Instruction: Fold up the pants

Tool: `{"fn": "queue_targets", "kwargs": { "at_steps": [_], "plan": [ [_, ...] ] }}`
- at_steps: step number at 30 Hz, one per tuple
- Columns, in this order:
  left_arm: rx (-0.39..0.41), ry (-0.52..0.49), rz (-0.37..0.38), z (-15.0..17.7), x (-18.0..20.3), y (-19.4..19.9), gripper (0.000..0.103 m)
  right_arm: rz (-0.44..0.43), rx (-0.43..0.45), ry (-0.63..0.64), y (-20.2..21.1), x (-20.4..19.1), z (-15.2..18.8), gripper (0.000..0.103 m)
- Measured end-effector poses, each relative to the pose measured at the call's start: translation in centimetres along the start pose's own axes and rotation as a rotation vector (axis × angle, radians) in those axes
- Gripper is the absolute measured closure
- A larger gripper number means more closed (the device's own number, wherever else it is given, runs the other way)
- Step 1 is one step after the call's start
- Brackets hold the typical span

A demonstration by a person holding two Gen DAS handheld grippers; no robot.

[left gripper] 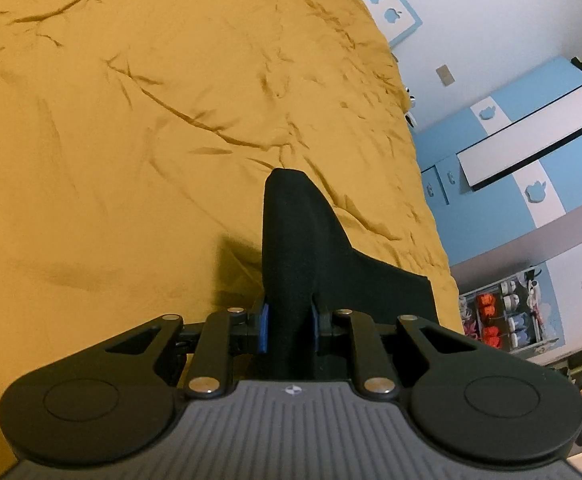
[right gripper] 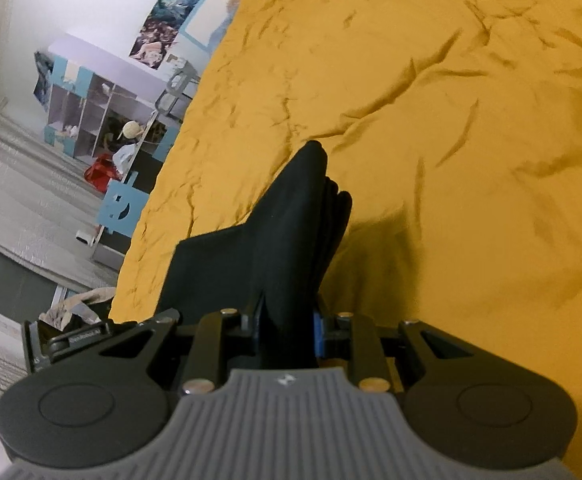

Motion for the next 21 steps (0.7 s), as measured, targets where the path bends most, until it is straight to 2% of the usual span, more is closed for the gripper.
{"fn": "queue_targets", "kwargs": {
  "at_steps": [6, 11, 13, 15, 17, 20, 21],
  "plan": [
    [-0.058, 0.0, -0.051, 1.0, -2.6, -2.4, 0.081, 0.043, -0.022, -0.036, -1.6, 2.6, -0.3, 0.084],
    [-0.053, 0.098, 0.008, 2.2, -5.2, -3.1, 0.079, 0.025, -0.044, -0.09, -2.6, 5.0, 0.0, 0.084],
    [-0.054, 0.091, 0.006, 2.2, -5.1, -3.0, 0.078, 0.029, -0.045, -0.053, -2.6, 4.7, 0.0, 0.084],
    [-0.058, 0.074, -0.005, 1.9, -4.7, -2.7, 0.072, 0.041, -0.045, 0.0, -2.5, 4.2, 0.0, 0.081],
    [-0.054, 0.039, -0.037, 1.2, -4.4, -2.3, 0.071, 0.055, -0.036, 0.031, -2.2, 3.7, -0.5, 0.075],
    [0.002, -0.025, -0.112, -0.4, -3.9, -1.5, 0.071, 0.121, 0.029, 0.119, -1.5, 2.8, -1.6, 0.067],
    [0.01, -0.04, -0.122, -1.0, -3.8, -1.5, 0.071, 0.147, 0.054, 0.158, -1.4, 2.4, -2.1, 0.067]
  ]
}}
Point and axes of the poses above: each gripper's, at about its wrist camera, not at the fingertips, and y roughly against the way its jaws point, x to its right, z to its underside, the point moved 6 cm from there along -y, roughly the way its jaws point, and after that the axes turned 12 degrees about -y, right-handed, at the moved point
